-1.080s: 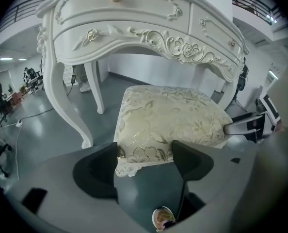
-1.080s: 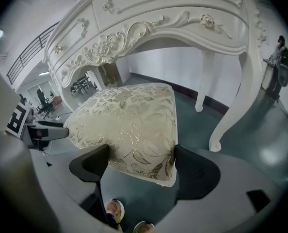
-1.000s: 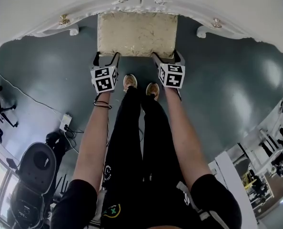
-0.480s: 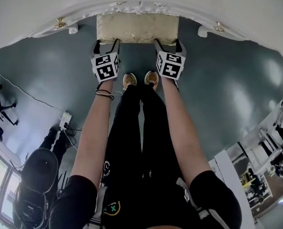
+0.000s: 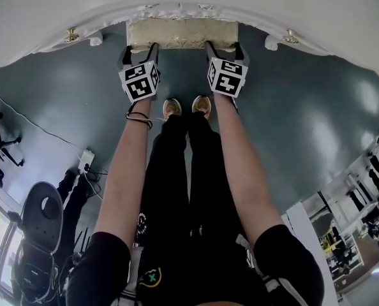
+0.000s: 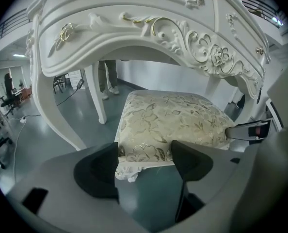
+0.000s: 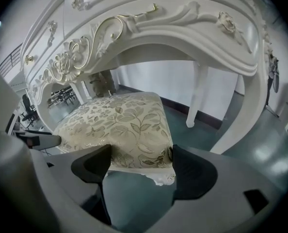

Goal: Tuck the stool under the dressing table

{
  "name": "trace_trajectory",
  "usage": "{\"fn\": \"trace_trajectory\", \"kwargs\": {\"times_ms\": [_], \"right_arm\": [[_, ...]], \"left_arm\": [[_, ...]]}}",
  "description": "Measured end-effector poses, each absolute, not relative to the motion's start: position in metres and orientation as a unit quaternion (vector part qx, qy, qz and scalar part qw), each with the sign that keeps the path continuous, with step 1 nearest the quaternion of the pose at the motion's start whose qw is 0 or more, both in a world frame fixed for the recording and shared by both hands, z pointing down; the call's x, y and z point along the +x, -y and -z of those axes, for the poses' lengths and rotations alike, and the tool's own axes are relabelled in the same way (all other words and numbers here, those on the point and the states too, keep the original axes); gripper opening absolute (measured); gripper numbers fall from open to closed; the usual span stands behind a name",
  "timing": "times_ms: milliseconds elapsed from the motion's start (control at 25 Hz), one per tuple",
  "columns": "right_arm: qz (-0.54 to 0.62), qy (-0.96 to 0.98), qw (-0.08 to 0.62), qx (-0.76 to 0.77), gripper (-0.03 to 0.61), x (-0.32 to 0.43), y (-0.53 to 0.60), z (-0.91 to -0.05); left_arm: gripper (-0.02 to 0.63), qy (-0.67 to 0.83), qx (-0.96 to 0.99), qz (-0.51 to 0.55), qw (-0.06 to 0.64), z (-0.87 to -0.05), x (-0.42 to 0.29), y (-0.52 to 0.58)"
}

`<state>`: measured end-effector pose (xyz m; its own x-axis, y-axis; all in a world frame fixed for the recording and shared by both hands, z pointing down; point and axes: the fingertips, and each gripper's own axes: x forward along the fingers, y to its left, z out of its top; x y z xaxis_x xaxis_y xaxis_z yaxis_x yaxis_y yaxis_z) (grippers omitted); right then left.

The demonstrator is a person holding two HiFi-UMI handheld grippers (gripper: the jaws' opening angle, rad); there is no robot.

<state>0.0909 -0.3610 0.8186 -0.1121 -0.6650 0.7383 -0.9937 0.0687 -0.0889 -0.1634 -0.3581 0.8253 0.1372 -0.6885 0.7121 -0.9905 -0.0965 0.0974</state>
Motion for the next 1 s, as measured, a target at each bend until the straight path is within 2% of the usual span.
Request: {"fn": "trace_trajectory", "kwargs": {"times_ms": [760, 840, 1000], "right_arm": [[-0.279, 0.687, 0.263, 0.618, 0.408, 0.091, 0.410, -0.808], [-0.266, 0.690, 0.265, 0.619, 0.399, 0.092, 0.405, -0.797], [-0.247, 0.700, 0.256, 0.620, 0.396, 0.093, 0.385, -0.750]], "left_arm": [[0.341, 0.604, 0.709, -0.247, 0.267, -0.817, -0.163, 0.414], [0.367, 0.607, 0.711, -0.241, 0.260, -0.806, -0.162, 0.410], [0.365, 0.597, 0.729, -0.227, 0.245, -0.760, -0.149, 0.386]]}}
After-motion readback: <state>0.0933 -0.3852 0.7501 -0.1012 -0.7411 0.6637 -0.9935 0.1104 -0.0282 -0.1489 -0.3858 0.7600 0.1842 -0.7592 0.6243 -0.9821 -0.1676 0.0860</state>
